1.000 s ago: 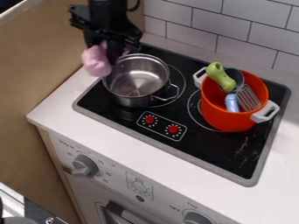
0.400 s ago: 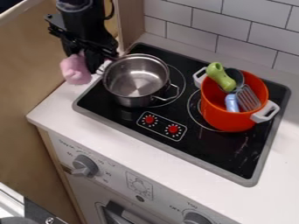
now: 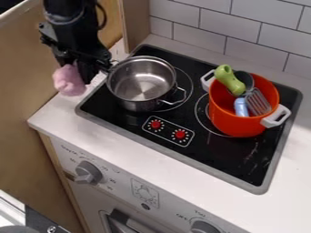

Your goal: Remove white cloth from the silver bowl

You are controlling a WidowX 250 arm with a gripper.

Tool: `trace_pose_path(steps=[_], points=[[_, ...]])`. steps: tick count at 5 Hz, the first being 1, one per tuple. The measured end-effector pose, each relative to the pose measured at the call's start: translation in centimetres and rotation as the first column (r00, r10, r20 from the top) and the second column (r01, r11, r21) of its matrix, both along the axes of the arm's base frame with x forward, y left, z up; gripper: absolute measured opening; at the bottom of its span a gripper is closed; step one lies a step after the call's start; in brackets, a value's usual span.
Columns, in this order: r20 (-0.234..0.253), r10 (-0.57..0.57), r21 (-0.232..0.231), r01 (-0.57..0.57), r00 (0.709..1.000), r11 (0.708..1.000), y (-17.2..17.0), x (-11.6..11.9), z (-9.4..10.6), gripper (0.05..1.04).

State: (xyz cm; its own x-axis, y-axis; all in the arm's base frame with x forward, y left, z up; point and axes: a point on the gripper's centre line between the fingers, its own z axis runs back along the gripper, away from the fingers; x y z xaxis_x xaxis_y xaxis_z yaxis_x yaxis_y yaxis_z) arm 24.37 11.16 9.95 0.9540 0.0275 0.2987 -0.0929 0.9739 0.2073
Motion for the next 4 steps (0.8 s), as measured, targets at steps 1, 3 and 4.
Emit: trace_pose_path(steps=[1,3,4], points=[[0.005,0.001,-0.010,-0.001,1.000,1.000,0.16,-0.40,-0.55,0.354],[0.029,-0.023,-0.001,0.023,0.999,1.000,0.30,-0.72,-1.46,0.418],[0.032,-0.031,-0.007,0.031,0.999,0.999,0.48,-0.79,-1.47,0.721]])
